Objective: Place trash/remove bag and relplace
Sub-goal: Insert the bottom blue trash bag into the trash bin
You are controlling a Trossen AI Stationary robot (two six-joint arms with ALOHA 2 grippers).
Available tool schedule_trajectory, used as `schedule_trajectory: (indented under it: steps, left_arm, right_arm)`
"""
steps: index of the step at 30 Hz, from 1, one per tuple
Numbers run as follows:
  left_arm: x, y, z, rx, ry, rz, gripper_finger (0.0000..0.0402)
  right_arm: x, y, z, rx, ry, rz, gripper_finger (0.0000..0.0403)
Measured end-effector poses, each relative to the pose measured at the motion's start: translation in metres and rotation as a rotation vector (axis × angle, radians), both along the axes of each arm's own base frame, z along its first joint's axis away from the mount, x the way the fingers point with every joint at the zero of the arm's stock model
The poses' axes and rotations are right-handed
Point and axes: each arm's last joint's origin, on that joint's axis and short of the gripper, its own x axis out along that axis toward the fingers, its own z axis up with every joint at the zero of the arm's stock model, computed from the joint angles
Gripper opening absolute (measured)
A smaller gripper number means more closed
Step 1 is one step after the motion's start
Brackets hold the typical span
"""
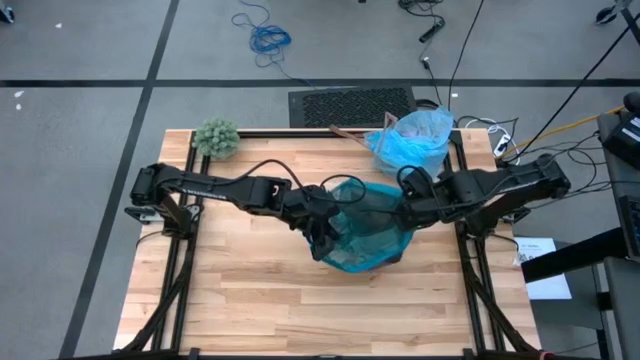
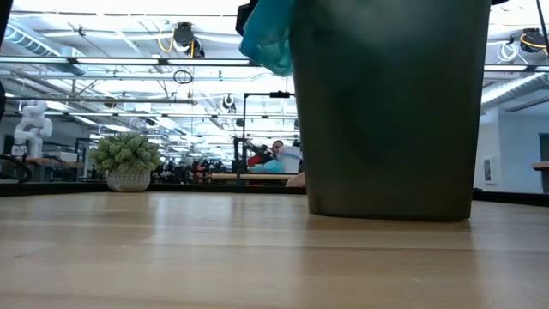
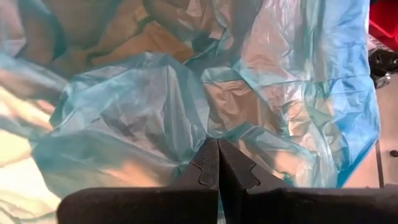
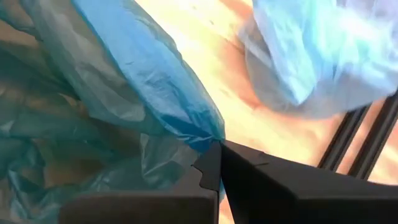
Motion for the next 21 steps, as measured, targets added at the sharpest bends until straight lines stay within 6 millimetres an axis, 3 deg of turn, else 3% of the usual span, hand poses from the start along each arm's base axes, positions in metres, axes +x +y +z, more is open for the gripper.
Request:
schedule_trajectory:
  steps: [6,21]
  left_arm:
    - [-0.009,0.001,0.007,0.01,0.001,-0.015,0.0]
    - [-0.042,0.005,0.024,0.067,0.076,-0.02,0.0]
  right_arm:
    - [-0.005,0.003,-0.006,0.055,-0.063,-0.037,0.0]
    - [0.018,0.017,0.001,0.219,-0.328,-0.022,0.0]
